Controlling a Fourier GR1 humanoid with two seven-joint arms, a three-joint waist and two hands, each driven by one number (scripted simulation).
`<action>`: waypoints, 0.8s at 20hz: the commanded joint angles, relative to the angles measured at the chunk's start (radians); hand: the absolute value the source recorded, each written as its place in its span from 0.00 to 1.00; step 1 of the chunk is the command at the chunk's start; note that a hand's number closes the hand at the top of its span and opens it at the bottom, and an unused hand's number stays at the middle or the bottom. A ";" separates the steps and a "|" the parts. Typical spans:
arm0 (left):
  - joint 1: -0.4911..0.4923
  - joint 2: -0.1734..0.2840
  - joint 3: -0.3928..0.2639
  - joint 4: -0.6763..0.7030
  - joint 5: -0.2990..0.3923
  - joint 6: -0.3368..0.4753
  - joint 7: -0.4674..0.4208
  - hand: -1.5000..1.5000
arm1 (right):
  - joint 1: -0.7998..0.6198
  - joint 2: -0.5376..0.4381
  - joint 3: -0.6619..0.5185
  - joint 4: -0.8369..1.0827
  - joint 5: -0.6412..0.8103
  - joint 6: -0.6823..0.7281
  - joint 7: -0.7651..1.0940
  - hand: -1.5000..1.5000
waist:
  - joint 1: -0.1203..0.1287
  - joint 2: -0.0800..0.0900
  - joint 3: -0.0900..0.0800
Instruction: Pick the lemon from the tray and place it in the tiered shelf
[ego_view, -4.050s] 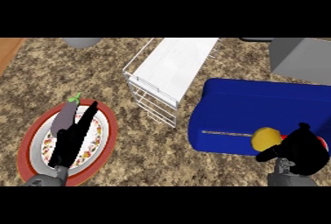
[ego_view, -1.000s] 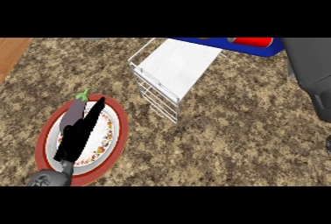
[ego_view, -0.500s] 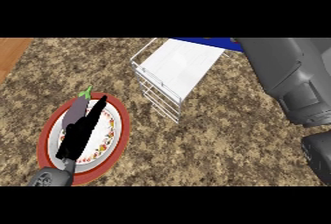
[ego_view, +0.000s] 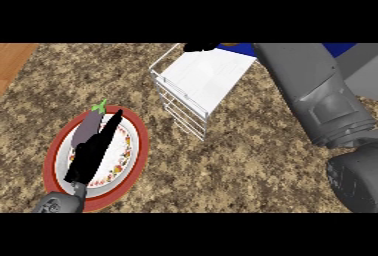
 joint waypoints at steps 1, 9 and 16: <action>0.008 -0.018 -0.013 0.026 -0.013 0.009 0.010 0.50 | -0.012 -0.026 -0.109 0.006 -0.108 0.008 0.031 0.00 | -0.001 0.006 -0.003; -0.003 -0.020 0.005 0.045 -0.008 0.003 -0.006 0.50 | -0.007 -0.152 -0.234 -0.062 -0.213 -0.218 0.056 0.00 | -0.016 0.010 -0.003; 0.005 -0.007 0.005 -0.011 -0.004 -0.006 0.033 0.50 | 0.073 -0.378 -0.253 -0.063 -0.203 -0.271 0.114 0.00 | 0.002 0.020 -0.001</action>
